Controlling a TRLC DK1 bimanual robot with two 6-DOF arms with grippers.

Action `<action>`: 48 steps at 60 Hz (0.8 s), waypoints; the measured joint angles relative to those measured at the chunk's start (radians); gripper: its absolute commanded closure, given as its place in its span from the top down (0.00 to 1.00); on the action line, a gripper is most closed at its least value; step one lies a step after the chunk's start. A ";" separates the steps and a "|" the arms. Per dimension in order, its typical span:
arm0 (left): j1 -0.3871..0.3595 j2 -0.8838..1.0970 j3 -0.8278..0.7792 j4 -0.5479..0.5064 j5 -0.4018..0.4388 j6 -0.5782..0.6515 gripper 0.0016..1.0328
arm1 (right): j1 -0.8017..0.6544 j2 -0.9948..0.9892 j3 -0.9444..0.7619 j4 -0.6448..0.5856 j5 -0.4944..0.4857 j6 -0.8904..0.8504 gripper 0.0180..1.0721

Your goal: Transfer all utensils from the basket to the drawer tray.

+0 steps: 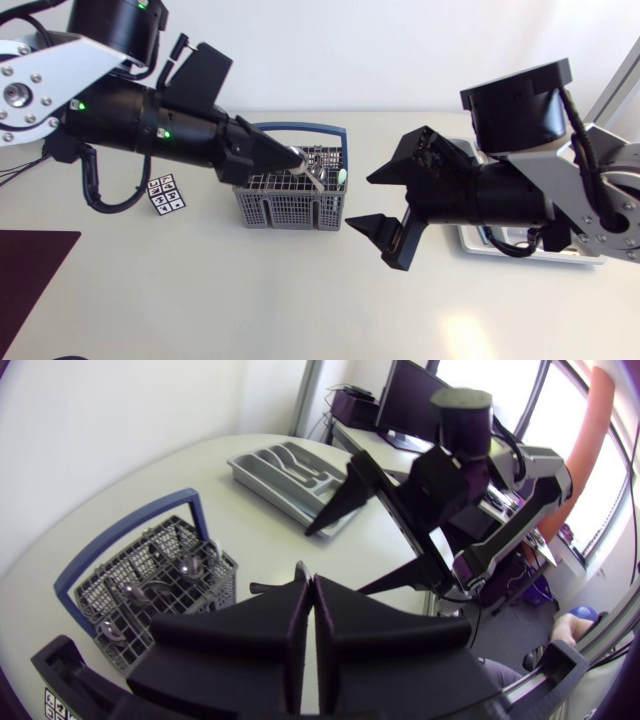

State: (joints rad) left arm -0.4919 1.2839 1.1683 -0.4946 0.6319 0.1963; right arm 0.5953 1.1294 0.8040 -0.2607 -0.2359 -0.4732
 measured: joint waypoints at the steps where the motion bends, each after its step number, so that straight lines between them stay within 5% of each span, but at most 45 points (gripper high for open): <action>1: -0.013 0.000 -0.002 -0.005 0.000 0.012 0.03 | 0.002 0.000 0.000 0.003 -0.003 -0.003 0.90; 14: -0.130 0.007 -0.014 -0.092 0.041 0.126 0.03 | 0.006 -0.024 -0.013 0.008 -0.071 -0.048 0.89; 34: -0.160 0.070 -0.013 -0.206 0.172 0.218 0.03 | 0.037 -0.154 -0.102 -0.037 -0.180 -0.079 0.81; 48: -0.179 0.072 -0.002 -0.212 0.176 0.224 0.03 | 0.072 -0.195 -0.133 -0.074 -0.202 -0.081 0.52</action>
State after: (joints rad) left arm -0.6708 1.3560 1.1660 -0.7067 0.8078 0.4202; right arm 0.6678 0.9348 0.6708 -0.3344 -0.4381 -0.5545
